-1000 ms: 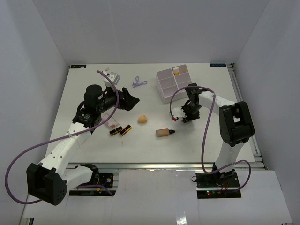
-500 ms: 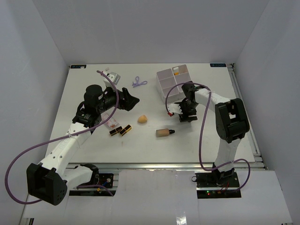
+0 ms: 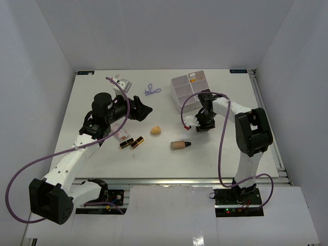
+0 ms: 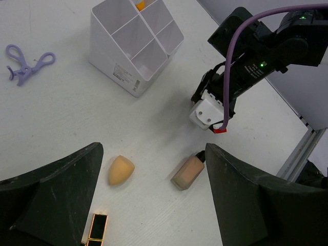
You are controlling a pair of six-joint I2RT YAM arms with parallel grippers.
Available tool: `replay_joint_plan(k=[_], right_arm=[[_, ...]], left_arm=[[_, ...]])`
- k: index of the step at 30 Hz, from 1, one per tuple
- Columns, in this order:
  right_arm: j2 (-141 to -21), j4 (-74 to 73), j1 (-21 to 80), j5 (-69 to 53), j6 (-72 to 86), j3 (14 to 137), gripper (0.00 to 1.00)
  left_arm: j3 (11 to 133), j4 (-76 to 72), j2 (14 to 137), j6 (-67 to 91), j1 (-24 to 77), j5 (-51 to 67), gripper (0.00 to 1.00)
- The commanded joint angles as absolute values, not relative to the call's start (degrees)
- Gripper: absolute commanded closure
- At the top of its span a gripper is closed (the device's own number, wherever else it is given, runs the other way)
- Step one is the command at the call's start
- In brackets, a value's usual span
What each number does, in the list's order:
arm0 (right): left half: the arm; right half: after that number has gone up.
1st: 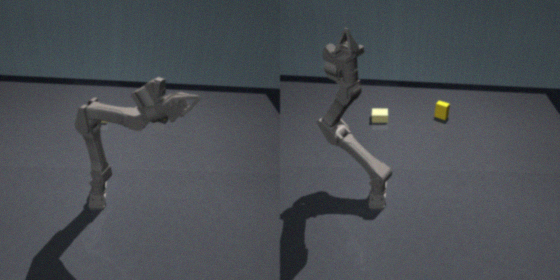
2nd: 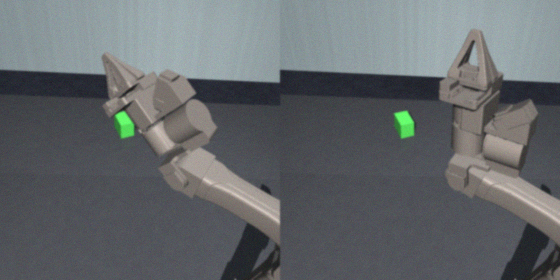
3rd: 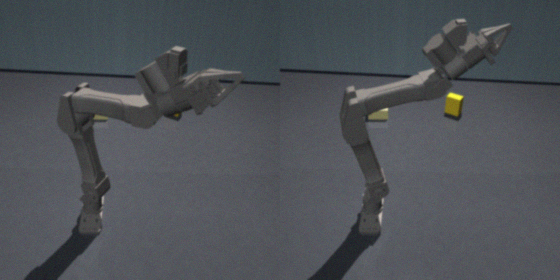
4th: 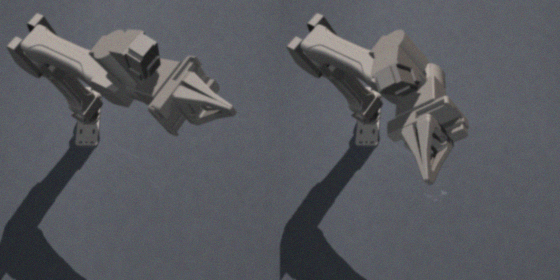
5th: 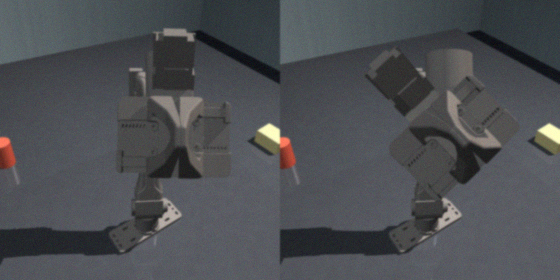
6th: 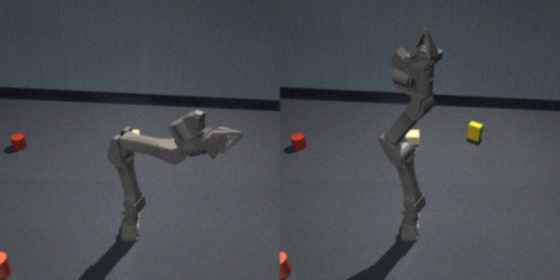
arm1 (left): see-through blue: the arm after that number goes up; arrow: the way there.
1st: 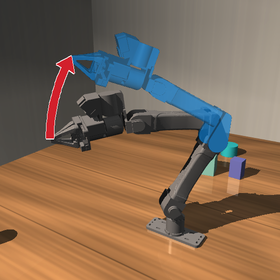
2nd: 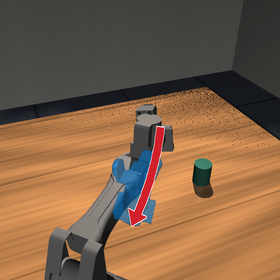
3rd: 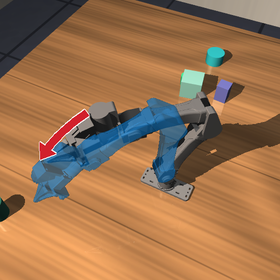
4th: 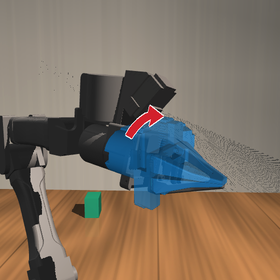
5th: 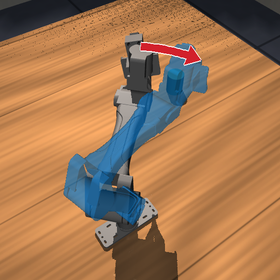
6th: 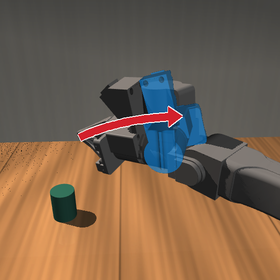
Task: Organize the makeup
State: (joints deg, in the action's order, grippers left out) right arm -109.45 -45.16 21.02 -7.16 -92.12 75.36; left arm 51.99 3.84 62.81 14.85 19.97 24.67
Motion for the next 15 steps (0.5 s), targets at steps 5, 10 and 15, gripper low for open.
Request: replay_joint_plan(k=[5, 10, 15], right_arm=[[-106.25, -45.71, 21.09, -7.71, -90.01, 76.24, 0.72], [-105.15, -47.44, 19.37, -18.78, -78.52, 84.08, 0.81], [-104.82, -47.14, 14.91, -33.95, -62.45, 93.79, 0.84]], left_arm=[[51.5, 2.64, 62.13, 14.42, 19.6, 25.23, 0.08], [51.5, 2.64, 61.95, 14.5, 19.6, 25.31, 0.08], [51.47, 2.55, 61.96, 14.5, 19.6, 25.58, 0.08]])
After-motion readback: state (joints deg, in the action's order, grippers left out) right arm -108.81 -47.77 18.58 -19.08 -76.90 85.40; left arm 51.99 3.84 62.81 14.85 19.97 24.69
